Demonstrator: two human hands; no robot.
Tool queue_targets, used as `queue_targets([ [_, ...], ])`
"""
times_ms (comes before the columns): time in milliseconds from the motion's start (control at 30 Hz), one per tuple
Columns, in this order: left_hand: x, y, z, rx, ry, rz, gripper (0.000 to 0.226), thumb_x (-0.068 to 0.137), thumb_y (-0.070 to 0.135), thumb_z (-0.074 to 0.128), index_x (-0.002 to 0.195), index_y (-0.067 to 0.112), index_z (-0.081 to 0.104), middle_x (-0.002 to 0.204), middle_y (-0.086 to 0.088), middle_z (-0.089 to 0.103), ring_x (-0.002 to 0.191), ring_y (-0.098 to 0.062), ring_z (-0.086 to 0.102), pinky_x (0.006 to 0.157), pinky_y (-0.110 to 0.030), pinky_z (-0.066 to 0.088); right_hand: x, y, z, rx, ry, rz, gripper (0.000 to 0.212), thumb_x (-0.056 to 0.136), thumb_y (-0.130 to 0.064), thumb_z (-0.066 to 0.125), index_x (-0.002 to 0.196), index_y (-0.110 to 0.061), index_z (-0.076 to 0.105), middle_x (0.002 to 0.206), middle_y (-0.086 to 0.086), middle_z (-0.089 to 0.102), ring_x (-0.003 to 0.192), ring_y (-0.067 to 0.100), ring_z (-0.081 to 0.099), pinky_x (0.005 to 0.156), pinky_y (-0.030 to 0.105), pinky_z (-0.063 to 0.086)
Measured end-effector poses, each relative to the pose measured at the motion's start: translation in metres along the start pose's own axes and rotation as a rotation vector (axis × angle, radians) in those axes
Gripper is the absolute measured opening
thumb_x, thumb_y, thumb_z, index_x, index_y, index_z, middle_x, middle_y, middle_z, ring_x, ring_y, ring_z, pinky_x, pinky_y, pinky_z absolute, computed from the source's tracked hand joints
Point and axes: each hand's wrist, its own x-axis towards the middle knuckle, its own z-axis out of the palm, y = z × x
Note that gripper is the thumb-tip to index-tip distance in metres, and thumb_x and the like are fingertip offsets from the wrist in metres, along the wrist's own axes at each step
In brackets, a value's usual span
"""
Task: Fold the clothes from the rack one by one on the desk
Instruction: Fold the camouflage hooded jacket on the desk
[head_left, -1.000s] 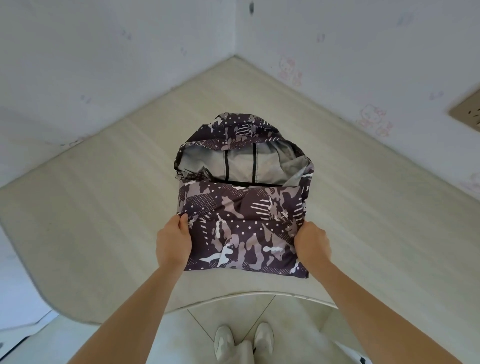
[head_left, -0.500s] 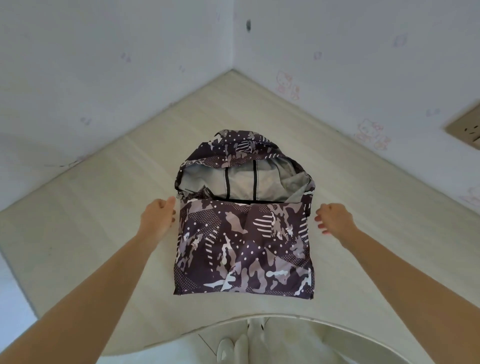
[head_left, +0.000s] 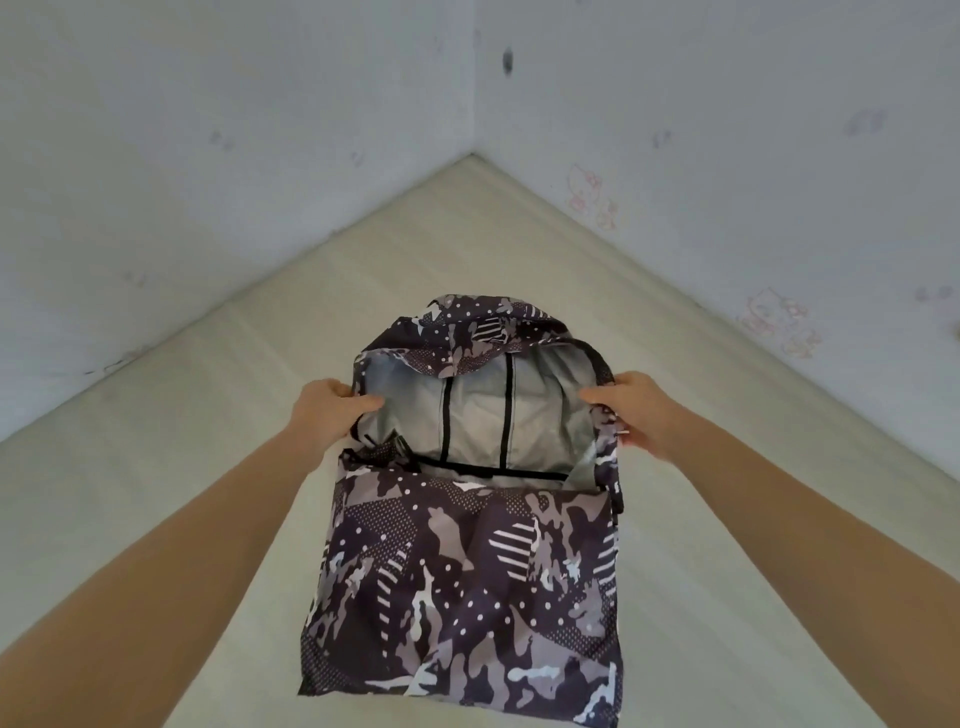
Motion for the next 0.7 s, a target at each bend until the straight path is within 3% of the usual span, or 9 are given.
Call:
queue_targets([
  [133, 0.006, 0.027, 0.01, 0.353, 0.093, 0.215, 0.018, 0.08, 0.013, 0.066, 0.069, 0.01, 0.052, 0.063, -0.004, 0.055, 0.062, -0.022, 0.052, 0.051, -0.027, 0.036, 0.015, -0.01, 0.007, -0.382, 0.214, -0.176, 0.022, 0.087, -0.009, 0.059, 0.103, -0.011, 0.045, 0.086, 0.012, 0.059, 0.067, 0.024, 0.06, 0.051, 0.033, 0.051],
  [233, 0.008, 0.041, 0.025, 0.412, 0.216, 0.363, 0.013, 0.083, 0.001, 0.054, 0.086, 0.011, 0.046, 0.066, -0.006, 0.054, 0.06, -0.024, 0.056, 0.048, -0.03, 0.037, 0.027, -0.008, 0.013, -0.581, 0.38, -0.318, 0.019, 0.087, -0.006, 0.05, 0.102, -0.013, 0.042, 0.082, 0.014, 0.06, 0.069, 0.032, 0.064, 0.062, 0.046, 0.057],
  [300, 0.005, 0.044, 0.034, 0.502, 0.235, 0.437, 0.017, 0.088, 0.003, 0.054, 0.094, 0.012, 0.04, 0.067, -0.002, 0.051, 0.059, -0.021, 0.053, 0.049, -0.027, 0.034, 0.03, -0.005, 0.02, -0.606, 0.364, -0.346, 0.014, 0.09, -0.007, 0.047, 0.101, -0.013, 0.04, 0.081, 0.014, 0.059, 0.069, 0.033, 0.064, 0.061, 0.049, 0.057],
  [367, 0.006, 0.044, 0.042, 0.595, 0.117, 0.489, 0.017, 0.092, 0.021, 0.059, 0.098, 0.012, 0.045, 0.074, 0.002, 0.053, 0.07, -0.023, 0.059, 0.058, -0.029, 0.041, 0.032, -0.003, 0.026, -0.627, 0.212, -0.31, 0.01, 0.094, -0.011, 0.045, 0.103, -0.014, 0.041, 0.088, 0.016, 0.06, 0.069, 0.033, 0.067, 0.061, 0.049, 0.058],
  [433, 0.009, 0.043, 0.045, 0.6, -0.084, 0.418, 0.032, 0.091, 0.042, 0.06, 0.093, 0.011, 0.054, 0.077, 0.003, 0.057, 0.071, -0.019, 0.059, 0.068, -0.034, 0.049, 0.029, -0.004, 0.031, -0.628, 0.0, -0.206, 0.016, 0.098, -0.021, 0.044, 0.112, -0.013, 0.043, 0.099, 0.017, 0.06, 0.074, 0.032, 0.069, 0.061, 0.044, 0.06],
  [533, 0.013, 0.051, 0.037, 0.177, -0.353, 0.096, 0.04, 0.096, 0.046, 0.048, 0.089, 0.01, 0.063, 0.083, 0.002, 0.063, 0.073, -0.016, 0.061, 0.071, -0.031, 0.052, 0.032, -0.013, 0.029, -0.634, -0.208, -0.119, 0.028, 0.103, -0.027, 0.038, 0.128, -0.017, 0.047, 0.114, 0.011, 0.058, 0.088, 0.028, 0.068, 0.067, 0.038, 0.061],
  [600, 0.019, 0.054, 0.025, -0.023, -0.352, -0.011, 0.028, 0.098, 0.026, 0.051, 0.096, 0.004, 0.068, 0.097, -0.006, 0.07, 0.081, -0.021, 0.067, 0.072, -0.032, 0.057, 0.039, -0.019, 0.022, -0.405, -0.187, -0.037, 0.023, 0.102, -0.024, 0.036, 0.115, -0.017, 0.054, 0.102, 0.011, 0.061, 0.08, 0.027, 0.067, 0.063, 0.037, 0.058],
  [667, 0.031, 0.05, 0.016, 0.034, -0.23, 0.019, 0.02, 0.094, 0.018, 0.058, 0.097, 0.001, 0.068, 0.095, -0.013, 0.071, 0.076, -0.022, 0.068, 0.072, -0.033, 0.059, 0.047, -0.021, 0.012, -0.251, -0.098, -0.006, 0.014, 0.098, -0.019, 0.041, 0.098, -0.012, 0.054, 0.084, 0.013, 0.062, 0.062, 0.027, 0.065, 0.056, 0.034, 0.054],
  [700, 0.037, 0.046, 0.013, 0.089, -0.177, 0.029, 0.021, 0.093, 0.02, 0.061, 0.099, 0.001, 0.066, 0.091, -0.013, 0.071, 0.075, -0.022, 0.067, 0.076, -0.036, 0.059, 0.053, -0.02, 0.008, -0.336, -0.009, -0.058, 0.012, 0.098, -0.021, 0.044, 0.097, -0.011, 0.051, 0.079, 0.013, 0.064, 0.057, 0.026, 0.065, 0.056, 0.034, 0.055],
])
